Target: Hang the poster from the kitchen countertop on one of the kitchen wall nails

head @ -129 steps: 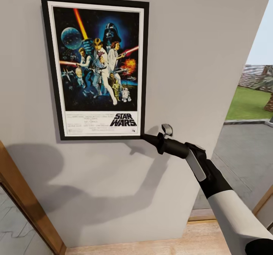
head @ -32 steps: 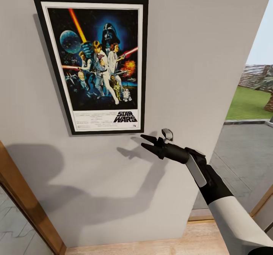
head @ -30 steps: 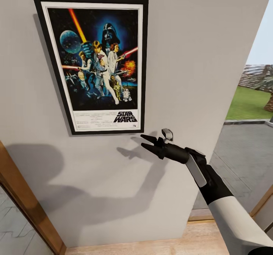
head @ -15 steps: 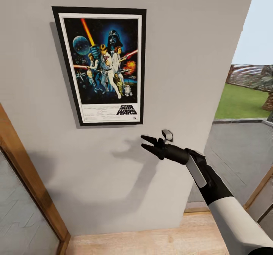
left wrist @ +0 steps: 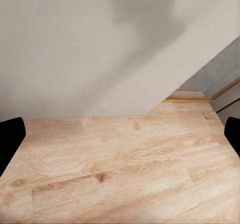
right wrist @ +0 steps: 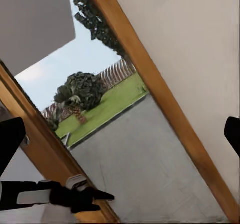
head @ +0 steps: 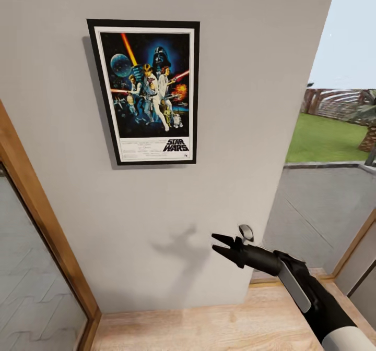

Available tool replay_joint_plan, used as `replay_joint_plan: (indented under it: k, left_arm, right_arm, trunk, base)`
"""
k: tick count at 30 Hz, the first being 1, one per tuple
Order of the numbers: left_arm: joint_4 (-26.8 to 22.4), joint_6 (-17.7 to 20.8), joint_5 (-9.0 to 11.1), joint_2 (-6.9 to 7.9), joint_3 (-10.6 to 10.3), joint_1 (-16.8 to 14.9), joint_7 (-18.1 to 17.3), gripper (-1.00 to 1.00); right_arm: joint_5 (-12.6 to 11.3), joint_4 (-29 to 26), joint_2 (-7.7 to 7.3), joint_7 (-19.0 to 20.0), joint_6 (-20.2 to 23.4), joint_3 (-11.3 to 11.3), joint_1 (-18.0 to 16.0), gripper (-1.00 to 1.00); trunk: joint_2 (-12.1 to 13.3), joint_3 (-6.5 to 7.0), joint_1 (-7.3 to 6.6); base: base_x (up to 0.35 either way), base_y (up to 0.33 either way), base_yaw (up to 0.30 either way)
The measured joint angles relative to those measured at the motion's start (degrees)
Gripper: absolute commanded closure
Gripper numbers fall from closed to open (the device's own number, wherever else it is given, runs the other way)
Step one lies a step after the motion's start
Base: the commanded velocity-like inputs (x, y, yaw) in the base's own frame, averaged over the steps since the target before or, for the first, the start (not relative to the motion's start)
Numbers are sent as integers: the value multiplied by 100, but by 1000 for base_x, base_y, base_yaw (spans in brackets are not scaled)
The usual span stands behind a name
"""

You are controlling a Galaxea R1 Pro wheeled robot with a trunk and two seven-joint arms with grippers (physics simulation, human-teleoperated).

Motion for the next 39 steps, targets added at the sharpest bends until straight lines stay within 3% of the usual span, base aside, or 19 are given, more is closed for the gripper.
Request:
replay_joint_plan:
  k: [9, 14, 15, 17, 22, 24, 25, 26, 29, 30, 31, 33, 34, 36, 37, 38, 39]
  left_arm:
    - [-18, 143, 3, -15, -68, 0, -3, -100]
    - [28, 275, -15, -51, -40, 0, -65, -100]
    - [91, 295, -21, -64, -33, 1, -96, -100]
    - [222, 308, -26, -73, -30, 0, -123, -100]
    - [693, 320, -40, -106, -105, 0, -148, -100]
    - [909, 321, -50, -157, -177, 0, -154, -100]
    - [994, 323, -69, -201, -236, 1, -147, -100]
    - [1089, 326, -131, -338, -399, 0, -125, -100]
    - [1159, 330, -229, -507, -498, 1, -68, -100]
    - [1457, 337, -401, -645, -593, 3, 626, -100]
    - [1519, 334, -410, -660, -596, 0, 820, -100]
    - [1608, 321, -437, -689, -609, -1, 1403, -100]
    - [1645, 305, -454, -740, -614, 0, 2248, -100]
    - [1672, 293, -463, -799, -621, 0, 3281, -100]
    - [1695, 287, -478, -846, -620, 0, 4403, -100]
    - [1700, 286, -482, -857, -623, -1, 4741, -100]
    - [1709, 286, -490, -874, -617, 0, 5304, -100]
  right_arm:
    - [16, 258, -256, -1, -2, -333, 629, -100]
    - [22, 774, -577, -5, -103, -396, 952, -100]
    - [18, 1102, -727, -3, -287, -408, 1061, -100]
    - [10, 1534, -865, 3, -561, -417, 1148, -100]
    - [9, 2856, -1043, 35, -1356, -432, 1258, -100]
    - [7, 3731, -1099, 32, -1791, -439, 1284, -100]
    - [5, 4227, -1131, 18, -2069, -437, 1296, -100]
    - [-8, 4978, -1175, -32, -2612, -439, 1303, -100]
    - [9, 5889, -1205, -289, -3018, -379, 1315, -100]
    - [73, 6254, -1204, -1716, -3217, -366, 1515, -100]
    - [77, 6367, -1188, -2398, -3246, -330, 1597, -100]
    - [82, 6397, -1170, -3094, -3255, -341, 1633, -100]
    - [97, 6415, -1060, -4217, -3265, -337, 1657, -100]
    - [111, 6426, -910, -5482, -3268, -337, 1671, -100]
    - [104, 6436, -762, -6664, -3258, -338, 1685, -100]
    - [86, 6442, -720, -6961, -3258, -337, 1686, -100]
    - [74, 6449, -629, -7468, -3252, -337, 1691, -100]
  trunk:
    - [0, 0, 0]
    - [0, 0, 0]
    - [0, -1, -1]
    - [0, 0, 0]
    - [0, -1, 0]
    - [0, -1, 0]
    - [0, -1, 0]
    - [0, 0, 0]
    - [0, -1, 0]
    - [1, -2, -1]
    - [-1, -1, -1]
    - [0, 0, 0]
    - [0, -1, 0]
    - [0, 0, 0]
    - [0, -1, 0]
    - [0, 0, 0]
    - [0, -1, 0]
  base:
    - [-4, 0, 0]
    - [0, 0, 0]
    - [0, 0, 0]
    - [0, 0, 0]
    - [0, 0, 0]
    - [0, 0, 0]
    - [0, 0, 0]
    - [0, 0, 0]
    - [0, 0, 0]
    - [0, 0, 0]
    - [0, 0, 0]
    - [0, 0, 0]
    - [0, 0, 0]
    - [0, 0, 0]
    - [0, 0, 0]
    - [0, 0, 0]
    - [0, 0, 0]
